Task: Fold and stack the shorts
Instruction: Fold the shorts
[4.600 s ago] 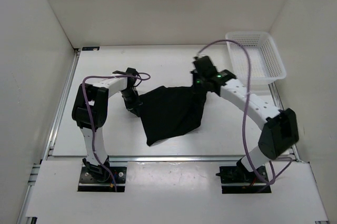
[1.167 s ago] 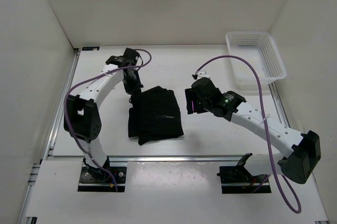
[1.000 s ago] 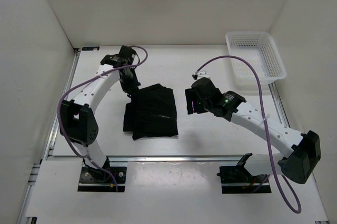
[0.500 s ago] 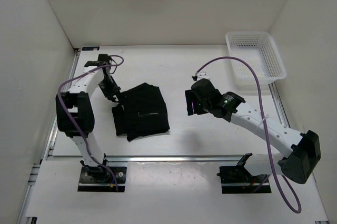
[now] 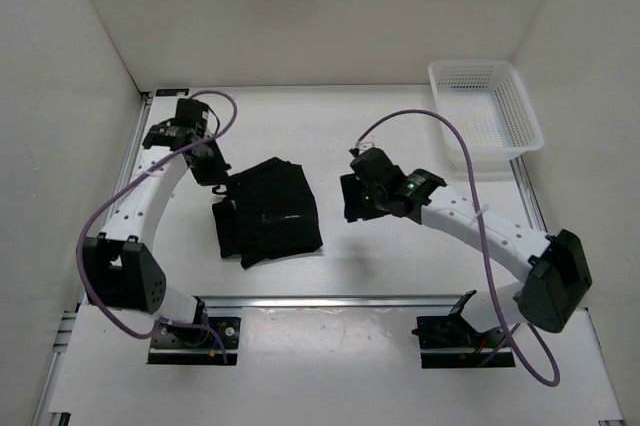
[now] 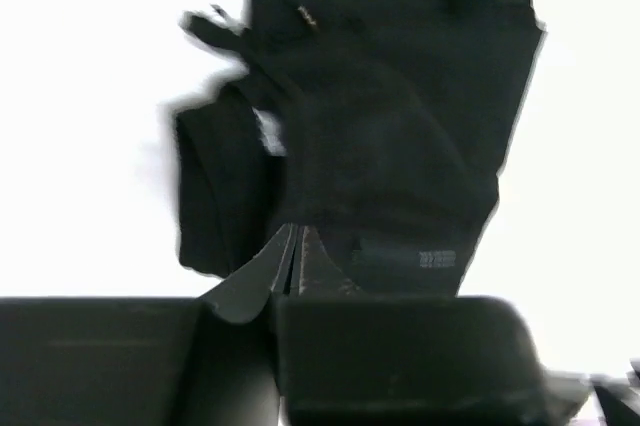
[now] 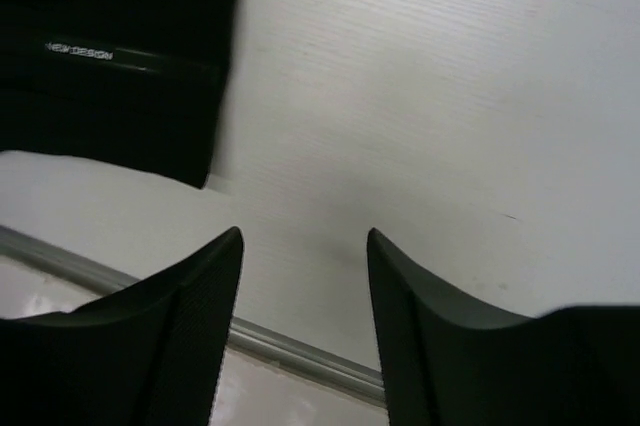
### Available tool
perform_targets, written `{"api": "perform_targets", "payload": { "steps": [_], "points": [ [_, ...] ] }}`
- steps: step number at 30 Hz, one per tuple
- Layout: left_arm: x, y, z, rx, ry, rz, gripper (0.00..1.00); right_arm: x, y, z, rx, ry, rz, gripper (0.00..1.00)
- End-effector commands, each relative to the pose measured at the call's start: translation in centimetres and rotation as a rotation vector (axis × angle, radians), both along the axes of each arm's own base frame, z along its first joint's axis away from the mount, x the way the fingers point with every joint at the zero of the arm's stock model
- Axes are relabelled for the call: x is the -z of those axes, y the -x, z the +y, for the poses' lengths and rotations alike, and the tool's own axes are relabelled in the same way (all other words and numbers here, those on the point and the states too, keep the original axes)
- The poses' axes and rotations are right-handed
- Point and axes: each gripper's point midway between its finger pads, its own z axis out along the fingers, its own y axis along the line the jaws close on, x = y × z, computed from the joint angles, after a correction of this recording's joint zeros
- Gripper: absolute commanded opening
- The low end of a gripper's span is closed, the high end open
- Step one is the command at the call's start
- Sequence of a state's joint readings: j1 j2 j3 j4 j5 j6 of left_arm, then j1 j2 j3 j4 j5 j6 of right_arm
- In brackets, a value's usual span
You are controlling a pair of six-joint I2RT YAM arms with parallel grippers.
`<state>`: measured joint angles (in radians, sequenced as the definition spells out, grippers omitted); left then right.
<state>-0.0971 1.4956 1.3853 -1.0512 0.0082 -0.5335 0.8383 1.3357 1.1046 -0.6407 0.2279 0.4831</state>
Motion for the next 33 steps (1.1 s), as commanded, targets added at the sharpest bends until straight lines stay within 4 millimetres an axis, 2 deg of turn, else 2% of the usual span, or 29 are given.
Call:
{"api": "perform_targets", "payload": {
  "steps": [1, 2, 3, 4, 5, 6, 7, 8, 10, 11, 13, 14, 15, 16, 20, 22, 25, 26, 28, 29, 30, 31, 32, 33],
  "points": [
    [2.2, 2.6, -3.1, 0.079, 0.071, 0.067, 0.10, -1.8, -0.2, 5.4, -0.131, -0.151, 0.028, 0.61],
    [3.2, 3.0, -4.0, 0.084, 0.079, 0.081, 0.10, -1.9, -0.3, 6.6, -0.158, -0.181, 0.041, 0.69],
    [4.1, 3.2, -4.3, 0.084, 0.079, 0.102, 0.10, -0.4, -0.3, 7.4, -0.184, -0.165, 0.089, 0.84],
    [4.9, 3.3, -4.3, 0.083, 0.077, 0.119, 0.10, -1.2, -0.5, 9.0, -0.217, -0.208, 0.099, 0.89],
    [5.8, 3.4, -4.6, 0.092, 0.074, 0.133, 0.10, -0.9, -0.9, 9.7, -0.233, -0.210, 0.104, 0.93],
    [7.6, 3.5, -4.6, 0.081, 0.071, 0.173, 0.10, 0.9, -1.2, 10.3, -0.233, -0.185, 0.143, 0.97],
    [8.3, 3.2, -4.5, 0.077, 0.059, 0.185, 0.10, 0.7, -1.7, 11.2, -0.240, -0.194, 0.143, 0.97],
    [9.2, 3.3, -4.4, 0.076, 0.055, 0.208, 0.10, 2.2, -2.6, 11.4, -0.233, -0.194, 0.185, 0.98],
    [11.6, 3.3, -3.9, 0.063, 0.016, 0.272, 0.10, 2.6, -3.8, 12.1, -0.230, -0.212, 0.198, 0.98],
    [12.1, 3.2, -3.6, 0.067, -0.004, 0.284, 0.10, 4.0, -4.4, 12.3, -0.233, -0.205, 0.221, 0.98],
    [13.4, 2.9, -3.5, 0.062, -0.023, 0.315, 0.10, 4.7, -5.7, 12.3, -0.222, -0.231, 0.246, 1.00],
    [13.5, 2.7, -3.5, 0.070, -0.025, 0.315, 0.10, 6.1, -6.4, 11.9, -0.203, -0.226, 0.273, 1.00],
    [13.5, 2.7, -3.5, 0.071, -0.025, 0.315, 0.10, 6.4, -7.0, 12.0, -0.202, -0.239, 0.276, 1.00],
    [13.7, 2.8, -3.4, 0.070, -0.027, 0.324, 0.10, 7.7, -7.1, 12.1, -0.192, -0.241, 0.310, 1.00],
    [13.5, 2.4, -3.5, 0.071, -0.025, 0.315, 0.10, 9.8, -6.8, 12.8, -0.207, -0.287, 0.390, 0.98],
    [13.5, 2.5, -3.5, 0.079, -0.028, 0.314, 0.10, 9.8, -6.9, 13.9, -0.246, -0.336, 0.394, 0.94],
    [13.6, 2.1, -3.1, 0.076, -0.038, 0.312, 0.10, 10.7, -7.0, 14.7, -0.244, -0.368, 0.420, 0.78],
    [13.9, 2.2, -2.9, 0.074, -0.048, 0.321, 0.10, 10.6, -6.9, 14.8, -0.250, -0.373, 0.426, 0.65],
    [13.6, 1.4, -3.0, 0.085, -0.050, 0.306, 0.10, 10.8, -7.2, 15.1, -0.243, -0.386, 0.419, 0.46],
    [13.9, 1.2, -3.0, 0.099, -0.055, 0.311, 0.10, 10.9, -7.3, 15.1, -0.227, -0.385, 0.421, 0.21],
    [13.6, 0.8, -3.1, 0.099, -0.053, 0.299, 0.10, 10.9, -7.7, 14.4, -0.188, -0.384, 0.424, 0.13],
    [13.4, 0.0, -3.3, 0.125, -0.049, 0.286, 0.10, 11.4, -8.1, 13.5, -0.145, -0.369, 0.414, 0.00],
    [13.5, 0.1, -3.4, 0.136, -0.045, 0.301, 0.10, 10.8, -9.0, 13.3, -0.120, -0.377, 0.386, 0.00],
    [13.1, -0.1, -3.4, 0.137, -0.045, 0.301, 0.10, 10.6, -9.0, 12.2, -0.088, -0.375, 0.376, 0.00]
  ]
}}
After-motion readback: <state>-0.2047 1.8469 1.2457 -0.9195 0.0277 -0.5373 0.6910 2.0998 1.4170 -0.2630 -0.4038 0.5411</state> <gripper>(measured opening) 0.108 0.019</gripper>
